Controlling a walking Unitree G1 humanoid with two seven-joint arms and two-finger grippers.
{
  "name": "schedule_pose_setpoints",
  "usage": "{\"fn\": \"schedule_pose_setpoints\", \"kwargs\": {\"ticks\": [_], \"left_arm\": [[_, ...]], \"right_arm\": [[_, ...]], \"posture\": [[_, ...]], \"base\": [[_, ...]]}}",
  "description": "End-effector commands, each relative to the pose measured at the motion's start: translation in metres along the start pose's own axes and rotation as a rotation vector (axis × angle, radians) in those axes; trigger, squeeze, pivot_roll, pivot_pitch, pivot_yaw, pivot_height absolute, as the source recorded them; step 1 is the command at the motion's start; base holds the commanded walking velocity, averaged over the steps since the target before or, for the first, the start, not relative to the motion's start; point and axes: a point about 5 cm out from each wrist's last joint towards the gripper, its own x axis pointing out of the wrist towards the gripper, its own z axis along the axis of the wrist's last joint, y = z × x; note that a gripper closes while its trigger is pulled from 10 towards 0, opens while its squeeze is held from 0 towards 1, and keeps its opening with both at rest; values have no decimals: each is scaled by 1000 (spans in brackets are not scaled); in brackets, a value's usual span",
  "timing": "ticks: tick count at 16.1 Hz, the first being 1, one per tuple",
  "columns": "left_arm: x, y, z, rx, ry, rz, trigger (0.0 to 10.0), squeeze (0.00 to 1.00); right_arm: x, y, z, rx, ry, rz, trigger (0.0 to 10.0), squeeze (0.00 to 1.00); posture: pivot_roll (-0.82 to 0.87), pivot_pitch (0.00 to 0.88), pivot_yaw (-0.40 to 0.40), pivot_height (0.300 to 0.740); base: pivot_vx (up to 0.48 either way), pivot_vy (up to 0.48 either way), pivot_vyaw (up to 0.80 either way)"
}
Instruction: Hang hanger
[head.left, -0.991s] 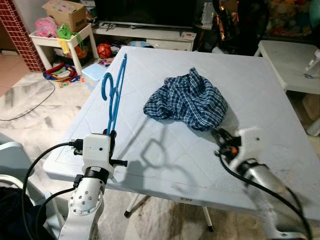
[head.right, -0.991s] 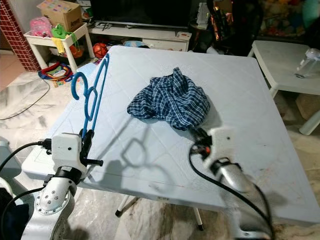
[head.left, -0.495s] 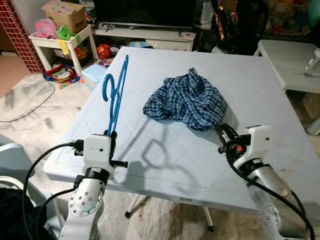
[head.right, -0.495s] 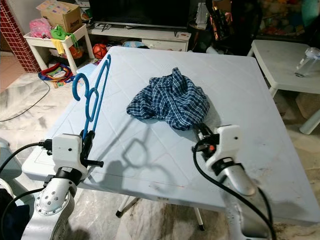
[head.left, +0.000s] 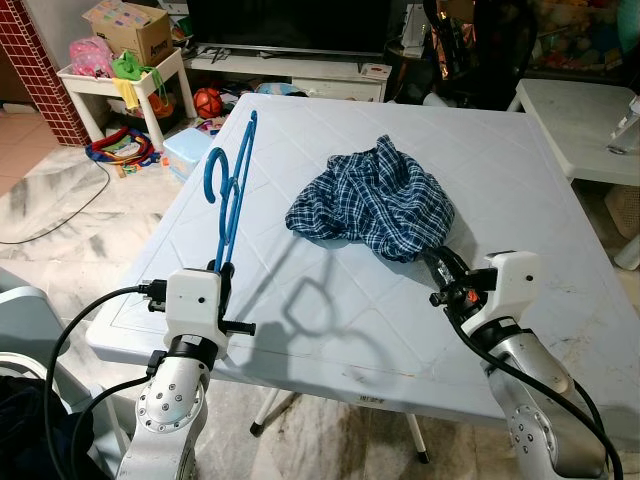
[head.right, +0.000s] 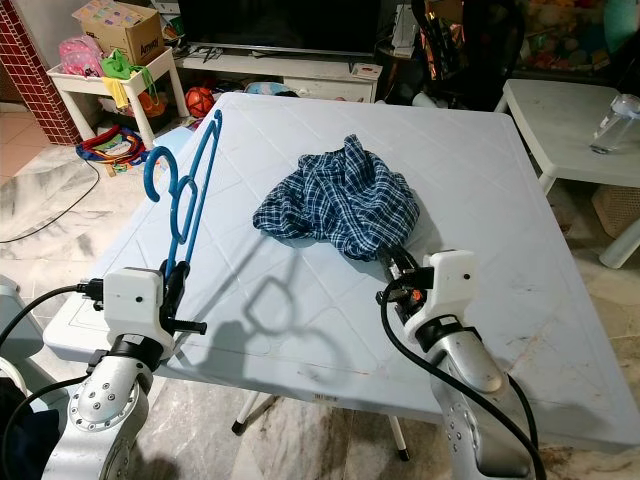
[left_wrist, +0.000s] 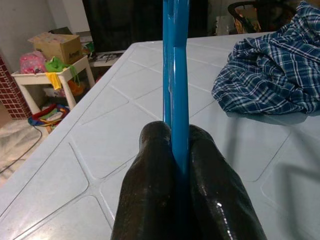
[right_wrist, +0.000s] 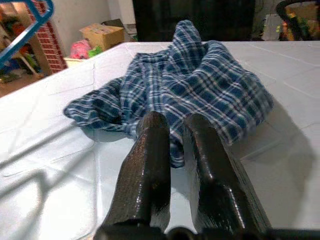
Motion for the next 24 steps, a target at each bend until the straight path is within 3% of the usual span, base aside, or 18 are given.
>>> {"fn": "schedule_pose_setpoints", "kwargs": {"ticks": [1, 10, 24], "left_arm": [[-2, -4, -14, -3, 72, -18, 10000, 0], [0, -5, -14, 4, 73, -38, 10000, 0], [0, -7, -14, -8, 79, -57, 10000, 0]], "right_arm": [[0, -2, 3, -23, -6, -13, 10000, 0], [4, -3, 1, -49, -5, -40, 10000, 0], [7, -2, -2, -60, 5, -43, 10000, 0]], "posture": [[30, 56, -17, 740], [35, 54, -12, 740], [33, 54, -11, 740]], "base": [[0, 0, 0], [0, 0, 0], [-279, 0, 0]]}}
